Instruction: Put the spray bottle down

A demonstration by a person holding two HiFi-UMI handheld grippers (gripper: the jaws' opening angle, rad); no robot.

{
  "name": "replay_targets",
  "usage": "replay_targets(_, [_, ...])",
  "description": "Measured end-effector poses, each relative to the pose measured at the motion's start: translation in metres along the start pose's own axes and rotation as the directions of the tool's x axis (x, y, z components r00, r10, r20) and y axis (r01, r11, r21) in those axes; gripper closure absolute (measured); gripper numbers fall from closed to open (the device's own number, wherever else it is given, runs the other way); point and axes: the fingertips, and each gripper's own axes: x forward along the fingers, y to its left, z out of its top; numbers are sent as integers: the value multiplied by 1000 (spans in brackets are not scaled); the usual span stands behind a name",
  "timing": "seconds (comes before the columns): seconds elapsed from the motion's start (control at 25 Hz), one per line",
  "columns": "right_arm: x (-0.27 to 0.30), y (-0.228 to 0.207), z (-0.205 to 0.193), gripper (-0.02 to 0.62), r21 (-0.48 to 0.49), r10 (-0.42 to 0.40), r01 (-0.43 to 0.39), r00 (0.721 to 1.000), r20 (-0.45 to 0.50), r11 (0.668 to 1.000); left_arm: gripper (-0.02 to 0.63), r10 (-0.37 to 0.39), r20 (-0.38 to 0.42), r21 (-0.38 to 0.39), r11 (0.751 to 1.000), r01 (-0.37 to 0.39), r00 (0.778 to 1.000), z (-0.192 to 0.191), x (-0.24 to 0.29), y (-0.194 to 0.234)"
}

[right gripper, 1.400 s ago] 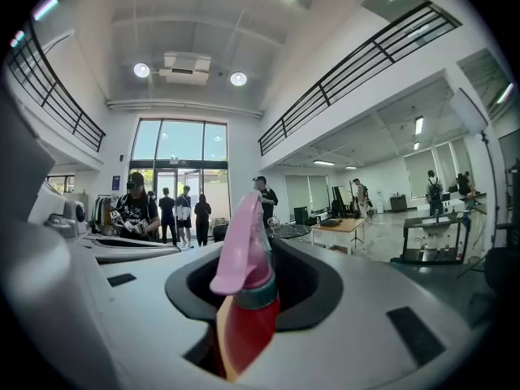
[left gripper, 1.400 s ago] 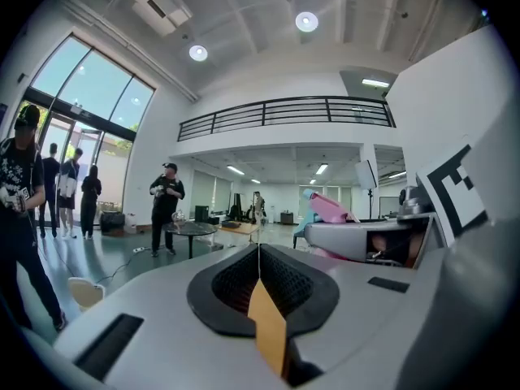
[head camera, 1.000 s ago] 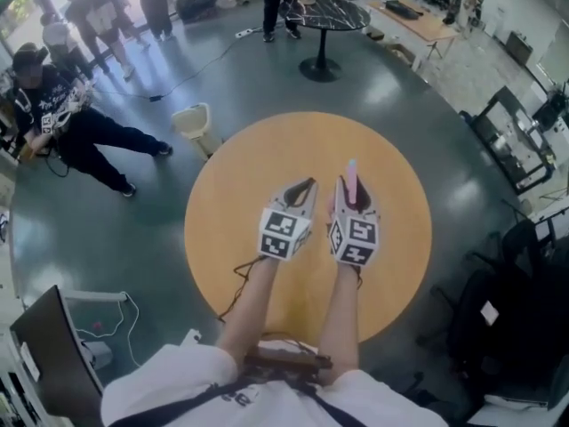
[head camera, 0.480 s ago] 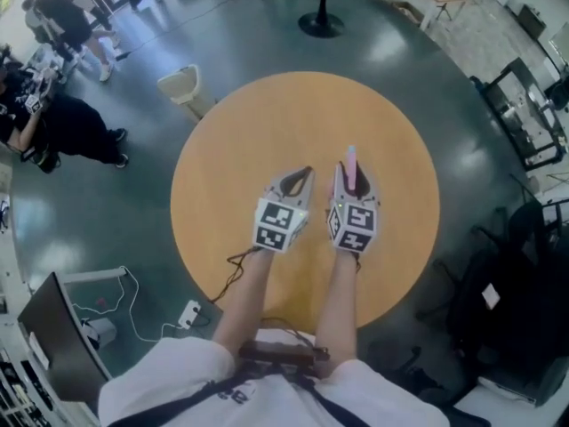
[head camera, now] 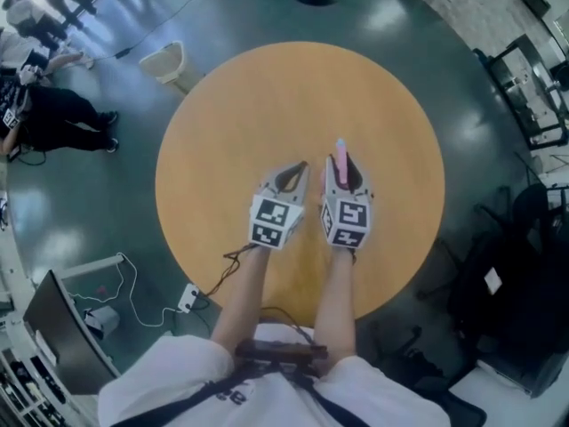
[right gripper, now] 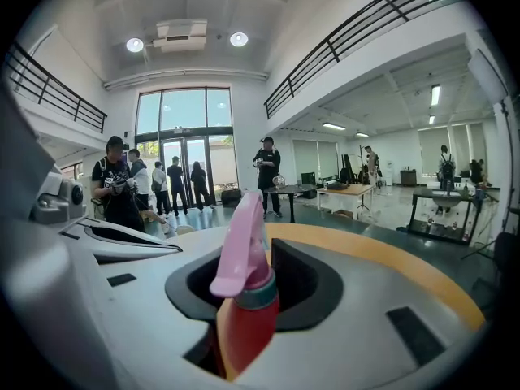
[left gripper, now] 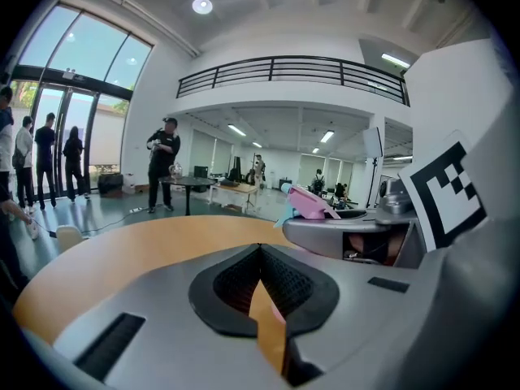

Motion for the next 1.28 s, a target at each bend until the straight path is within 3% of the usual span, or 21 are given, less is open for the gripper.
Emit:
replay_targets(0.52, [-1,0,-40,449,-4,-4,4,1000,-21,1000,595,-24,-55,-24,999,23,998,-35,8,-8])
replay_targets(0.72, [-4,4,-45,448,17,-11,11,1000,12,1000,595,-31,-64,-38,999,28,997,-43,6,-6])
replay_targets(1.28, [-16,4,-56,442,35,-80,79,996,26,996,595,-29,-60,-16,999,28,998,-33,-18,-5])
